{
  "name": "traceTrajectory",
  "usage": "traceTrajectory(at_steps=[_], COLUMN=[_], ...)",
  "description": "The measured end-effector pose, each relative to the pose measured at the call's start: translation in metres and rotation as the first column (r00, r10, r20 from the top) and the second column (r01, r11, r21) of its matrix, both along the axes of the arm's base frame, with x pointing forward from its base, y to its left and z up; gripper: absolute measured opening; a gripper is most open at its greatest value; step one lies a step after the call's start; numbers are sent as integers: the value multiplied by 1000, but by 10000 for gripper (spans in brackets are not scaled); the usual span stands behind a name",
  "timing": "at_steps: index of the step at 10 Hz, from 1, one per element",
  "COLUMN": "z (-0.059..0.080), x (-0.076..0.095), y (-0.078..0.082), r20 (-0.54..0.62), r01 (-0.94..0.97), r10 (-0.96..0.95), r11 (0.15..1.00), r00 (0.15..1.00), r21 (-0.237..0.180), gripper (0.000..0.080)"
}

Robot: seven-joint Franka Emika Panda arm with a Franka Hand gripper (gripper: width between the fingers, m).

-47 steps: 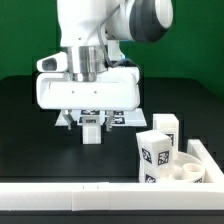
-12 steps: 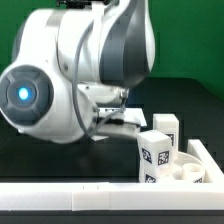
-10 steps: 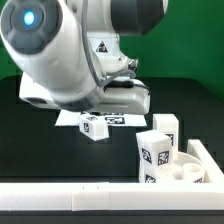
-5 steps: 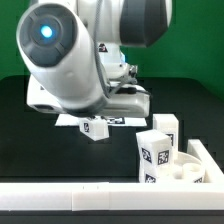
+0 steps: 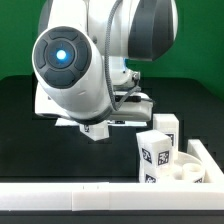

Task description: Assemble stool

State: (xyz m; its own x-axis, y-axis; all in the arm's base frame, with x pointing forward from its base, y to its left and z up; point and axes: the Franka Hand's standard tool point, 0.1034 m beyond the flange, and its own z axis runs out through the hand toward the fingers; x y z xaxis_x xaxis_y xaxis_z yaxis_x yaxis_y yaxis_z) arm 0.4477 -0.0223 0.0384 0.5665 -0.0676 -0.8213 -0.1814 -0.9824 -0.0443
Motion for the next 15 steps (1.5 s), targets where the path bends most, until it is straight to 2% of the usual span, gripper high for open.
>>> traceTrajectory(at_steps=[1, 2, 4, 5, 15], z=[8, 3, -13, -16, -19], x=[12, 13, -9, -12, -9], y=[-8, -10, -10, -8, -7], r20=[-10, -2, -39, -46, -31], r01=[-22, -24, 13, 11, 17], r10=[22, 24, -14, -13, -18], r11=[1000, 1000, 999, 999, 999], r00=[1000, 1000, 999, 999, 999], r21=[9, 5, -40, -44, -49], gripper=[646, 646, 649, 649, 649])
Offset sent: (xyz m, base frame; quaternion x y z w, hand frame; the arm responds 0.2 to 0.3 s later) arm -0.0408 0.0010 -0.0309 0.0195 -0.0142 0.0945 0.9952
